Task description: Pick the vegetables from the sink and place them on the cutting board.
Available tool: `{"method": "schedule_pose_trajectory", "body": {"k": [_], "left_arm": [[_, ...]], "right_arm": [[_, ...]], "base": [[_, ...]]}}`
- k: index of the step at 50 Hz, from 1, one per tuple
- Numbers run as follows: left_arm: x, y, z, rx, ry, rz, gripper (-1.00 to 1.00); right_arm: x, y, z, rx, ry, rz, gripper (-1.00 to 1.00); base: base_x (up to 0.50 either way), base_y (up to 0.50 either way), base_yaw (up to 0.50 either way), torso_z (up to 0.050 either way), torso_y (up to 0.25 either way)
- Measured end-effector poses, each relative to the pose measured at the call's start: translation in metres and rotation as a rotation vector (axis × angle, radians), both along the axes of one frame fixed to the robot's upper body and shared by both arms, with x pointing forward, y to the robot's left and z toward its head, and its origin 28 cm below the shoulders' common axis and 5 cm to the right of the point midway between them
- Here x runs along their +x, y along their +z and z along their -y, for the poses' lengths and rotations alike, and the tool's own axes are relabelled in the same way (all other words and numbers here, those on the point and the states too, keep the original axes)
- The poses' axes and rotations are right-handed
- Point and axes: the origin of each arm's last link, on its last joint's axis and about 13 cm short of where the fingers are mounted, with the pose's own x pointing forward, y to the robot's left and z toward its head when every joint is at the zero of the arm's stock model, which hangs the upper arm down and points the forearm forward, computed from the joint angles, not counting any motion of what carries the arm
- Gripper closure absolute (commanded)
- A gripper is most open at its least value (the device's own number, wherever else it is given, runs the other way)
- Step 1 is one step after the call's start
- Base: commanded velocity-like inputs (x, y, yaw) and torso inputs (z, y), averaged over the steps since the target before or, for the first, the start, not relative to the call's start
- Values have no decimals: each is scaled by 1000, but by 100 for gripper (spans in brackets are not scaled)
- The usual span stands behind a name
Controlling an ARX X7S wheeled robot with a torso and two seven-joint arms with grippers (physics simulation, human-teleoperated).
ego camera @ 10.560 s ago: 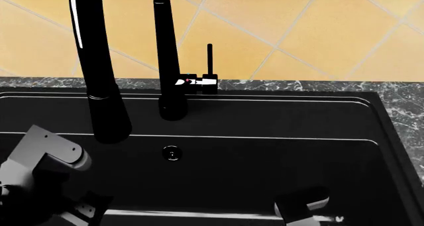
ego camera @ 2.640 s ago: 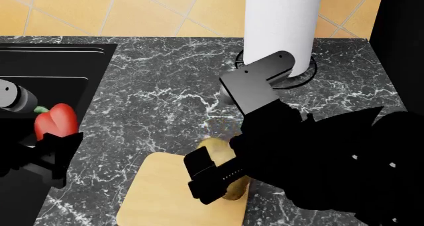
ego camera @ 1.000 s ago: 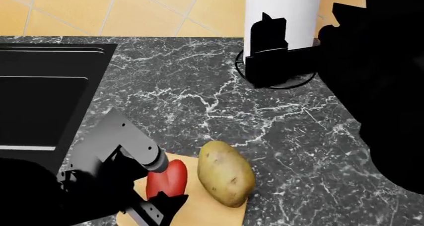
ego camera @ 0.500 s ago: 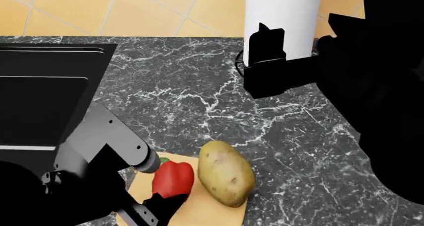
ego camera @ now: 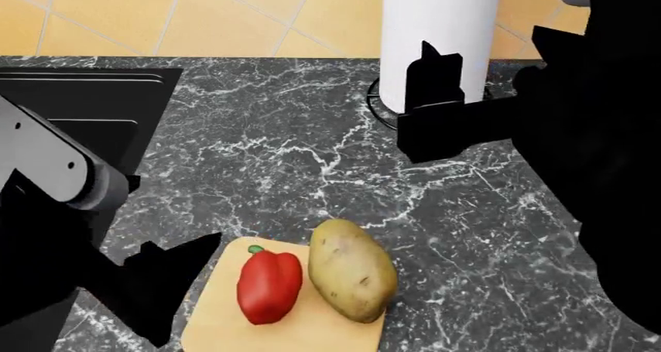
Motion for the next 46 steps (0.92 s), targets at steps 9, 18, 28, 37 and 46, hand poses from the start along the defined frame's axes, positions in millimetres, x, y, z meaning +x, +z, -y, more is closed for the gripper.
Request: {"method": "schedule_pose_trajectory", "body": {"k": [9, 18, 28, 37, 46], "left_arm": [[17, 26, -9, -31, 60, 55, -100], [35, 54, -11, -57, 95, 105, -100], [37, 87, -18, -71, 130, 164, -100], [31, 126, -27, -49, 165, 217, -100], [36, 169, -32, -43, 191, 249, -100]], "right_arm": [[2, 7, 4, -17, -18, 27, -100], [7, 20, 7, -23, -38, 60, -100], [1, 48, 13, -13, -72, 107, -100], [-8, 78, 22, -42, -117, 161, -100], [-9, 113, 28, -57, -138, 201, -100]], "base": [[0, 0, 0, 0, 0], [0, 0, 0, 0, 0], [0, 0, 0, 1, 1], [0, 0, 0, 0, 0], [0, 0, 0, 0, 0]]}}
